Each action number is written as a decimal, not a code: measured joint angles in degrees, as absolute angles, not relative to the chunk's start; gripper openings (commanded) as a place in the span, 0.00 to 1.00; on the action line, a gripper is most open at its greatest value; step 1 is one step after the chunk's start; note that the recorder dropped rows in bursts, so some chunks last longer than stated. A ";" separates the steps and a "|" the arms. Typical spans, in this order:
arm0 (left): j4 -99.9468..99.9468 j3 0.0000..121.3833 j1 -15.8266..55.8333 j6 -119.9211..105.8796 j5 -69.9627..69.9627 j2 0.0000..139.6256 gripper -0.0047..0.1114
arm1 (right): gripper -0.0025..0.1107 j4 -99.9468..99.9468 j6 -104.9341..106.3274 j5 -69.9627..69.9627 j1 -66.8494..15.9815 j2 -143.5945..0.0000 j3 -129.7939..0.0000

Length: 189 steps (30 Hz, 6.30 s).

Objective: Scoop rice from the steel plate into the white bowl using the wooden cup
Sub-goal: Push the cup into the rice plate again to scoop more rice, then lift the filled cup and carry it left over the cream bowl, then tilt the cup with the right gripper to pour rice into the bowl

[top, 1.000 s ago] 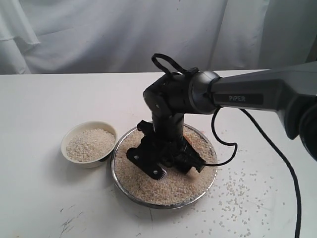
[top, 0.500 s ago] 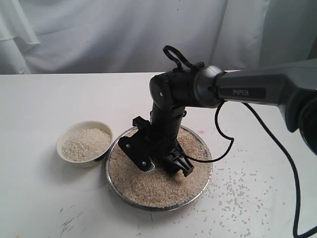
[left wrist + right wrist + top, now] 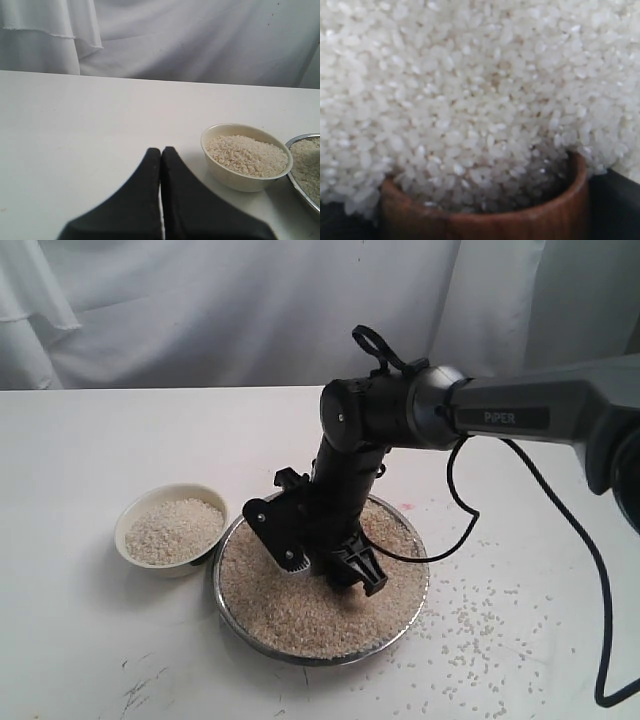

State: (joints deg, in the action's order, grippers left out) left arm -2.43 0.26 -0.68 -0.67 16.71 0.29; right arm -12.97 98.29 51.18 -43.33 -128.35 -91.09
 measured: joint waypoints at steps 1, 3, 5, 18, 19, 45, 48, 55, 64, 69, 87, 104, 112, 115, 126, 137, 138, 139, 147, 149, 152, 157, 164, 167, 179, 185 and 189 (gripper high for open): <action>-2.43 0.26 -0.68 -0.67 16.71 0.29 0.04 | 0.02 -13.46 98.42 51.18 -43.22 -128.35 -91.09; -2.43 0.26 -0.68 -0.67 16.71 0.29 0.04 | 0.02 -14.58 98.68 51.40 -42.65 -128.35 -91.09; -2.43 0.26 -0.68 -0.67 16.71 0.29 0.04 | 0.02 -15.93 98.79 51.50 -42.25 -128.35 -91.09; -2.43 0.26 -0.68 -0.67 16.71 0.29 0.04 | 0.02 -25.93 101.58 54.77 -37.95 -128.55 -90.97; -2.43 0.26 -0.68 -0.67 16.71 0.29 0.04 | 0.02 -26.93 102.03 54.90 -37.66 -128.55 -90.87; -2.43 0.26 -0.68 -0.67 16.71 0.29 0.04 | 0.02 -38.61 104.55 55.47 -35.98 -123.80 -90.24; -2.43 0.26 -0.68 -0.67 16.71 0.29 0.04 | 0.02 -39.14 104.55 55.58 -35.98 -123.80 -91.57; -2.43 0.26 -0.68 -0.67 16.71 0.29 0.04 | 0.02 -40.07 102.31 55.66 -36.09 -123.80 -96.66; -2.43 0.26 -0.68 -0.67 16.71 0.29 0.04 | 0.02 -39.80 100.34 54.70 -38.68 -123.80 -101.32; -2.43 0.26 -0.68 -0.67 16.71 0.29 0.04 | 0.02 -39.71 99.74 51.91 -40.96 -123.80 -103.01; -2.43 0.26 -0.68 -0.67 16.71 0.29 0.04 | 0.02 -38.07 98.82 40.08 -45.67 -132.36 -112.92; -2.43 0.26 -0.68 -0.67 16.71 0.29 0.04 | 0.02 -16.72 97.65 37.25 -49.53 -136.35 -115.75; -2.43 0.26 -0.68 -0.67 16.71 0.29 0.04 | 0.02 -7.97 97.43 37.25 -51.57 -136.35 -115.75; -2.43 0.26 -0.68 -0.67 16.71 0.29 0.04 | 0.02 -5.76 97.43 37.25 -52.28 -136.35 -115.75; -2.43 0.26 -0.68 -0.67 16.71 0.29 0.04 | 0.02 2.20 97.43 37.25 -54.27 -136.35 -115.75; -2.43 0.26 -0.68 -0.67 16.71 0.29 0.04 | 0.02 11.52 95.76 37.25 -55.91 -136.35 -115.75; -2.43 0.26 -0.68 -0.67 16.71 0.29 0.04 | 0.02 12.40 95.52 37.13 -55.94 -136.35 -115.75; -2.43 0.26 -0.68 -0.67 16.71 0.29 0.04 | 0.02 13.23 95.06 37.13 -56.04 -136.35 -115.75; -2.43 0.26 -0.68 -0.67 16.71 0.29 0.04 | 0.02 19.07 92.91 37.04 -57.27 -136.35 -115.75; -2.43 0.26 -0.68 -0.67 16.71 0.29 0.04 | 0.02 19.96 92.76 37.04 -57.62 -136.35 -115.84; -2.43 0.26 -0.68 -0.67 16.71 0.29 0.04 | 0.02 21.58 92.29 37.04 -58.34 -136.35 -115.96; -2.43 0.26 -0.68 -0.67 16.71 0.29 0.04 | 0.02 26.57 90.73 37.04 -59.13 -136.35 -115.96; -2.43 0.26 -0.68 -0.67 16.71 0.29 0.04 | 0.02 34.99 87.43 37.51 -60.60 -136.35 -116.07; -2.43 0.26 -0.68 -0.67 16.71 0.29 0.04 | 0.02 36.87 86.84 37.60 -61.41 -136.23 -116.07; -2.43 0.26 -0.68 -0.67 16.71 0.29 0.04 | 0.02 27.61 65.31 37.86 -59.97 -135.12 -116.07; -2.43 0.26 -0.68 -0.67 16.71 0.29 0.04 | 0.02 6.97 62.76 37.22 -55.67 -132.57 -116.07; -2.43 0.26 -0.68 -0.67 16.71 0.29 0.04 | 0.02 -7.20 64.75 36.00 -52.75 -130.64 -115.93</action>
State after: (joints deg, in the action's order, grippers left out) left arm -2.43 0.26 -0.68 -0.67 16.71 0.29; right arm -7.20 64.75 36.00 -52.75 -130.64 -115.93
